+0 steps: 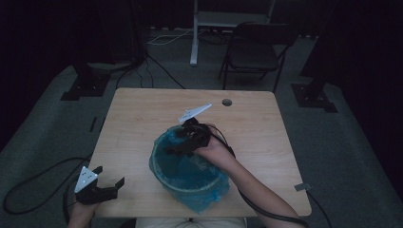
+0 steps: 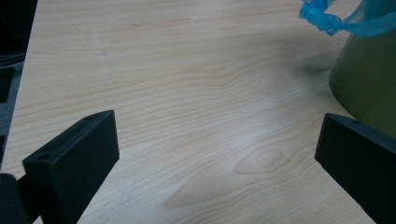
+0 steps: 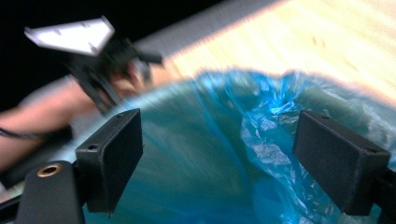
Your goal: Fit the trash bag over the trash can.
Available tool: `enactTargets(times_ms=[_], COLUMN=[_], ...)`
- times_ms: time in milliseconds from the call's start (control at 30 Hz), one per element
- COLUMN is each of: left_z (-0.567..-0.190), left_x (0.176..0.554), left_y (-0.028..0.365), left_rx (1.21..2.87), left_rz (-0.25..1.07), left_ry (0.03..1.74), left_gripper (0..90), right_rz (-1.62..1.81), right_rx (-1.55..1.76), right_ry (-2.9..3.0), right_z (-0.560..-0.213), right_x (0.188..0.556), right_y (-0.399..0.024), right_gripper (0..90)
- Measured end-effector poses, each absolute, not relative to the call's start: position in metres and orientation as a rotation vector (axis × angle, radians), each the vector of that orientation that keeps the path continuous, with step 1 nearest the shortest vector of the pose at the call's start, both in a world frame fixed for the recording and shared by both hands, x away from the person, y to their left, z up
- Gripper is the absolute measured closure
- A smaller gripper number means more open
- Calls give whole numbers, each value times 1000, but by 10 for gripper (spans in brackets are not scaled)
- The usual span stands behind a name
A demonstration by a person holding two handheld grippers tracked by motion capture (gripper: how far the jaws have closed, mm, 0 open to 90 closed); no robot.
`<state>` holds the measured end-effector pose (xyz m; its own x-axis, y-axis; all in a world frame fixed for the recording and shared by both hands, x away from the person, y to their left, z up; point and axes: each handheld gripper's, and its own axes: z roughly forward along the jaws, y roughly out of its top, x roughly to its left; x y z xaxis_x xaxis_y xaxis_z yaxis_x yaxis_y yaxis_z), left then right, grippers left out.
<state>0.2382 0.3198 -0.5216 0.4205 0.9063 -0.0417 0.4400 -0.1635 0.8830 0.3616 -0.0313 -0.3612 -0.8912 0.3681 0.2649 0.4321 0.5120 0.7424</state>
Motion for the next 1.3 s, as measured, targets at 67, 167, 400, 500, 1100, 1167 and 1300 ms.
enactTargets(times_ms=[67, 167, 400, 500, 1100, 1167, 1300], left_z=[-522, -522, -523, -523, -529, -529, -530], left_x=[238, 237, 237, 237, 237, 238, 238], left_y=[319, 319, 318, 318, 315, 315, 315], left_rx=[1773, 1778, 1786, 1789, 1805, 1802, 1805], left_rz=[650, 656, 664, 665, 659, 658, 653], left_ry=[1164, 1163, 1165, 1166, 1182, 1186, 1194], left_gripper=[3, 3, 3, 3, 4, 3, 4], right_rz=[-1209, -1084, -885, -883, -1359, -1398, -1446], right_rx=[-673, -685, -745, -751, -773, -791, -799], right_ry=[-2780, -2868, -2938, -2929, -2732, -2738, -2749], right_z=[-368, -376, -389, -389, -336, -337, -339], right_x=[363, 365, 371, 372, 352, 348, 340], right_y=[-23, -15, -4, -3, -68, -77, -89], right_gripper=[156, 155, 155, 155, 155, 155, 155])
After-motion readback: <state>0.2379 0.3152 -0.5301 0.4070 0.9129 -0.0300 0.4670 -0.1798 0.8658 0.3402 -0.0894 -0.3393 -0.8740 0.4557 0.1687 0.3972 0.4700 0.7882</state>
